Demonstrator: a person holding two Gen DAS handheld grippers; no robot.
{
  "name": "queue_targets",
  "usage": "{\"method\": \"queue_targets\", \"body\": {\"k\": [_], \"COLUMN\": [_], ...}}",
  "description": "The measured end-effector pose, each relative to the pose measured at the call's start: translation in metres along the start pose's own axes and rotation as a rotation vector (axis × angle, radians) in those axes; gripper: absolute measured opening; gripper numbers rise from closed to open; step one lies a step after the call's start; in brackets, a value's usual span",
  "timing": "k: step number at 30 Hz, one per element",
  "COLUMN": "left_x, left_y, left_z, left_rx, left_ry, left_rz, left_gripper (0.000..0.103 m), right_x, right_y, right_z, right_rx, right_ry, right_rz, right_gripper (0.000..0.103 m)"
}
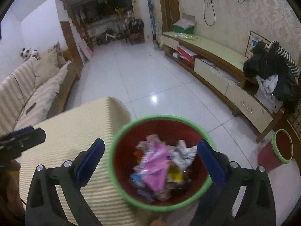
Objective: Collect trash
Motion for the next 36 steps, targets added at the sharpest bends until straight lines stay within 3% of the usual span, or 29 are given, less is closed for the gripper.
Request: {"method": "queue_targets", "body": {"k": [6, 15, 25, 36], "left_x": [-0.071, -0.144, -0.193, -0.205], "left_y": [0.031, 0.074, 0.11, 0.127], "left_z": [-0.033, -0.077, -0.109, -0.134], "left_rx": [0.016, 0.028, 0.079, 0.145], "left_ry": [-0.078, -0.189, -0.326, -0.433], "left_rz": [-0.081, -0.152, -0.223, -0.222], "left_gripper": [0.097, 0.097, 0.097, 0.097], "right_x": [-0.086, -0.173, -0.221, -0.233], "right_y": [0.01, 0.041, 0.07, 0.087], "right_z": [-0.011, -0.012, -0.02, -0.029], "right_rx": [0.01, -0.009, -0.023, -0.037], "right_ry": [-0.081, -0.153, -0.191, -0.211], "right_rz": [-0.098, -0.197, -0.286, -0.315], "right_gripper": [0.096, 0.096, 0.096, 0.096]}}
Point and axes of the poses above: each gripper's, at about its wrist camera, not at the fingertips, and z roughly the way its jaws point, x to its right, y to its underside, the point moved 6 cm from there along z, roughly the way its jaws point, and after that the axes turned 14 degrees about -y, right-handed, at the moved point
